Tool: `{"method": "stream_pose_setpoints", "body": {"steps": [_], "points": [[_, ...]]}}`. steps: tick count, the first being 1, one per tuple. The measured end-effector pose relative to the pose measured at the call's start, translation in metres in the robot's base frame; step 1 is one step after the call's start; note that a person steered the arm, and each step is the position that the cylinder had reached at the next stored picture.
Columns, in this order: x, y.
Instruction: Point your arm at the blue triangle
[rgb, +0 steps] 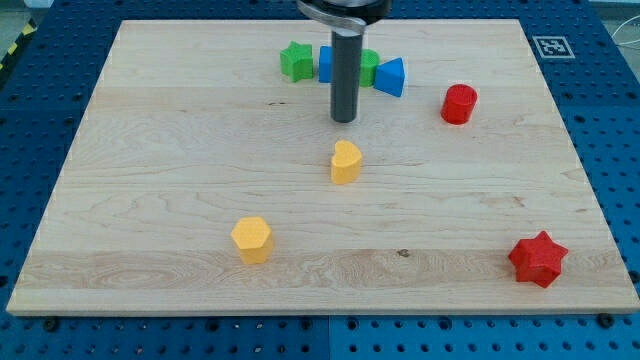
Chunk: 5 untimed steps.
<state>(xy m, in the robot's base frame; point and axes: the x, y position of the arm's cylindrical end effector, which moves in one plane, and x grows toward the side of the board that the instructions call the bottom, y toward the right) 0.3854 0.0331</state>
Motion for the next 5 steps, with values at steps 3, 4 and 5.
{"method": "stream_pose_setpoints", "body": {"steps": [3,4,5], "points": [[0.0,0.043],[0.0,0.049],[-0.001,0.052]]}}
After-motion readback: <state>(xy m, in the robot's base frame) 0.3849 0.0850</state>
